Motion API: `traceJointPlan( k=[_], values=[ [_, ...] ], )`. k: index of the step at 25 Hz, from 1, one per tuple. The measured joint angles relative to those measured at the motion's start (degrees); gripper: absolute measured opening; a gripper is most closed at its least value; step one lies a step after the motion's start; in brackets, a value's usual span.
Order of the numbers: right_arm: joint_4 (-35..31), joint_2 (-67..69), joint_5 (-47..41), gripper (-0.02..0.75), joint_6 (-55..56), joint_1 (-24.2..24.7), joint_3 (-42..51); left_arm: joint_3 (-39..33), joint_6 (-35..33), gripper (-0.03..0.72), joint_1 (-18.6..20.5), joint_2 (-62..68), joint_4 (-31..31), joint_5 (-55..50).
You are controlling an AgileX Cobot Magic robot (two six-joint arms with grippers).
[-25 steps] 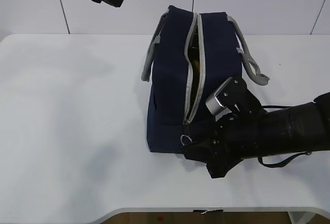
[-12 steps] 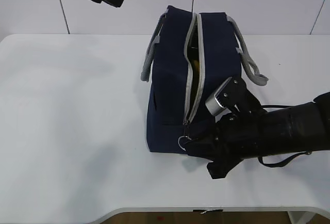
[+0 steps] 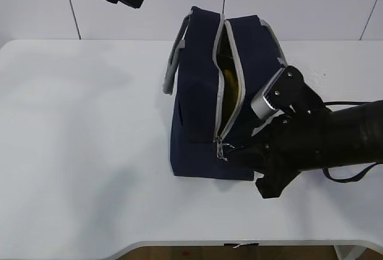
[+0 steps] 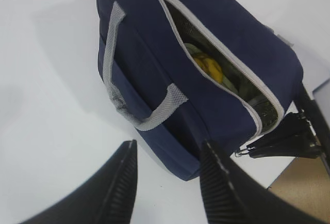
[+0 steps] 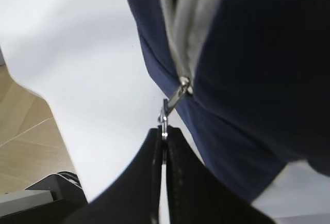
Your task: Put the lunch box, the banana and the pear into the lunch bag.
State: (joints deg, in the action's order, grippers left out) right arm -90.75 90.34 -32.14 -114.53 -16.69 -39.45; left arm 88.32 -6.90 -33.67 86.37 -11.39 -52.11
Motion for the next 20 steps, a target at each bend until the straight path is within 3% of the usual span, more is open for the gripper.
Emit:
traceJointPlan(
  k=[10,20],
  values=[
    [4.03,-7.56,0.35,0.006,2.95,0.0,-0.33,0.0,0.0,0.309,0.0,0.0,-0.24,0.0],
    [5.85,-10.14,-0.45,0.006,2.1,0.0,-6.99,0.0,0.0,0.309,0.0,0.0,-1.09,0.0]
  ],
)
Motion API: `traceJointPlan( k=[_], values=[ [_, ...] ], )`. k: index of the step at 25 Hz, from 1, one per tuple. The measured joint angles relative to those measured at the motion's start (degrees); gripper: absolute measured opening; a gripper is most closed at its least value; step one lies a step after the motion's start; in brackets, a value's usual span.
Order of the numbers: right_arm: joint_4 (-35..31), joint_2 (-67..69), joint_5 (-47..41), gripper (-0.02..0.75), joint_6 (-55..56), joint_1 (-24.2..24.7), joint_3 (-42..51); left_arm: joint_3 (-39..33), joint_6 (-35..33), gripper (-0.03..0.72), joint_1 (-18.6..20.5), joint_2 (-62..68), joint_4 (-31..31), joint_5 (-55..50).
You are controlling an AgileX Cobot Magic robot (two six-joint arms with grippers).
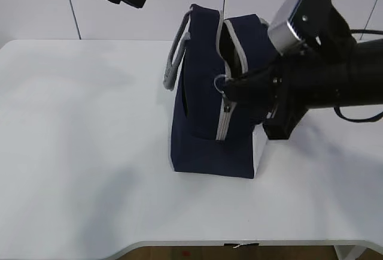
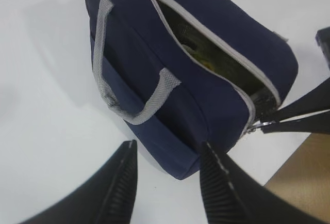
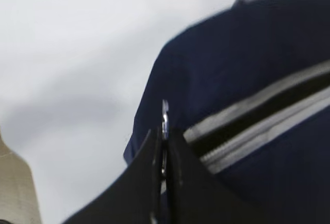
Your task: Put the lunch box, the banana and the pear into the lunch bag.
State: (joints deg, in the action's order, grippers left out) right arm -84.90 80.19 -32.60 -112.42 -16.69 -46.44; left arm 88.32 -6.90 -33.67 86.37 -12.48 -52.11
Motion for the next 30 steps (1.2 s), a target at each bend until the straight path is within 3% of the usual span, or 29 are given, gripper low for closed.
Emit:
traceJointPlan(
  k=[18,25,30],
  values=[
    [2.36,4.19,0.34,0.006,0.4,0.0,-15.65,-0.21,-3.2,0.309,0.0,0.0,-3.04,-1.54],
    [2.36,5.31,1.39,0.006,0.87,0.0,-17.85,-7.69,-8.28,0.309,0.0,-0.07,-8.79,2.12],
    [2.36,6.14,1.72,0.006,1.77,0.0,-18.07,-12.71,-10.05,0.309,0.0,-0.07,-9.65,8.74]
  ],
)
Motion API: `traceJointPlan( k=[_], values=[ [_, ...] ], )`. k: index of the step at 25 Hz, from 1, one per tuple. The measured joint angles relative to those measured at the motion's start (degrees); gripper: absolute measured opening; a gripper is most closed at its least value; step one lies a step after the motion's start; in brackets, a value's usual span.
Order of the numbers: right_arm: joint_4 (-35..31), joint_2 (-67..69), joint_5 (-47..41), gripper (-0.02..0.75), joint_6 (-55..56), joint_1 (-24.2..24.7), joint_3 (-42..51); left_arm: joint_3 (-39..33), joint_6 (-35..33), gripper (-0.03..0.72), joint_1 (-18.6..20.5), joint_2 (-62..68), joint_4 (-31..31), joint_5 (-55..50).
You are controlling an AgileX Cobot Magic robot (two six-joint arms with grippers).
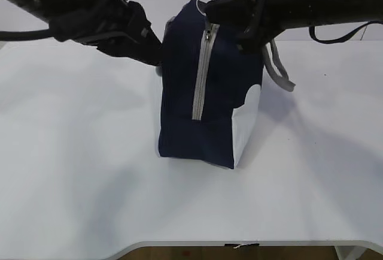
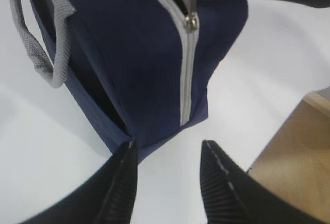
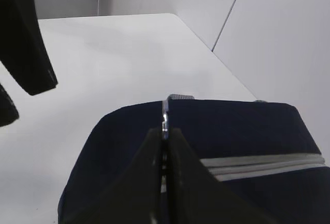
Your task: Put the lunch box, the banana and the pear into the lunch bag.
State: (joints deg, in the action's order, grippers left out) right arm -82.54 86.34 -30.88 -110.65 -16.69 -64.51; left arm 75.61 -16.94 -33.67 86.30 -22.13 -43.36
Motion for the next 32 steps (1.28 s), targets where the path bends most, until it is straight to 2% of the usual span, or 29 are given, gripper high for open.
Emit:
traceJointPlan(
  k=[8,21,23,26,28,32],
  values=[
    [0.0,0.13,0.1,0.006,0.29,0.0,0.0,-4.31,-2.4,0.309,0.0,0.22,-2.79,11.29],
    [-0.46,0.13,0.1,0.006,0.6,0.0,0.0,-4.39,-2.94,0.305,0.0,6.95,-4.64,18.53],
    [-0.57,0.13,0.1,0.006,0.69,0.0,0.0,-4.39,-3.08,0.266,0.0,7.19,-5.12,19.37],
    [-1.16,0.13,0.1,0.006,0.69,0.0,0.0,-4.39,-4.09,0.093,0.0,7.33,-5.35,19.63],
    [-2.1,0.13,0.1,0.006,0.69,0.0,0.0,-4.39,-4.7,0.021,0.0,7.32,-5.47,19.53],
    [-3.68,0.13,1.3,0.006,0.73,0.0,0.0,-4.39,-5.07,0.001,0.0,7.32,-5.5,19.12]
  ],
)
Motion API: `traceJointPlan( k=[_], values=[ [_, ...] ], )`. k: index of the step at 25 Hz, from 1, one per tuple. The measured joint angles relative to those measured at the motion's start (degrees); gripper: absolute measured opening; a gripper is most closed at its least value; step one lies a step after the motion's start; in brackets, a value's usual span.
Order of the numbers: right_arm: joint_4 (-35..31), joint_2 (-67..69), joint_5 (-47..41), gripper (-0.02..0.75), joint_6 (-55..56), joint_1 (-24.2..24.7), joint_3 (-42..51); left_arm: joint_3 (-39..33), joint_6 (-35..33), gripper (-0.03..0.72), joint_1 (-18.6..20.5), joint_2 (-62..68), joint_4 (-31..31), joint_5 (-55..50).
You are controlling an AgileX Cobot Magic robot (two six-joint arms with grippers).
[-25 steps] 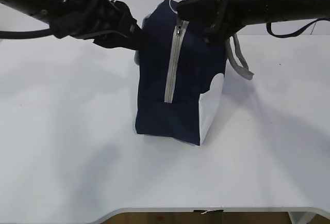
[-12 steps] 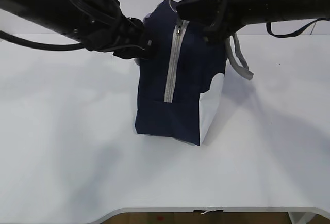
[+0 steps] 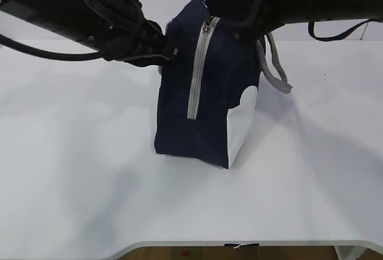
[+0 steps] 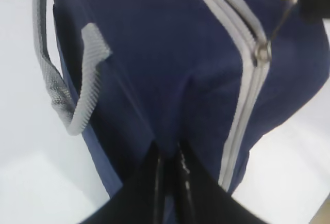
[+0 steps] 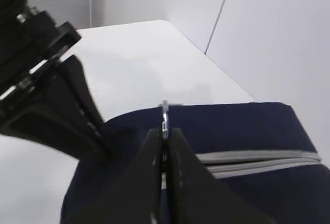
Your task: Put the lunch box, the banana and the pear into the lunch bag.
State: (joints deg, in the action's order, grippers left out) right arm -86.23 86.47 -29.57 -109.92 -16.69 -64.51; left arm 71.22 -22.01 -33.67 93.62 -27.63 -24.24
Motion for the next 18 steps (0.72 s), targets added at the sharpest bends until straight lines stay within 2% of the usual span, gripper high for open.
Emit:
traceJointPlan(
  k=[18],
  values=[
    [-7.31,4.45,5.26,0.006,0.09,0.12,-3.2,0.0,-2.15,-0.002,0.0,0.0,-0.22,-3.36]
  ],
)
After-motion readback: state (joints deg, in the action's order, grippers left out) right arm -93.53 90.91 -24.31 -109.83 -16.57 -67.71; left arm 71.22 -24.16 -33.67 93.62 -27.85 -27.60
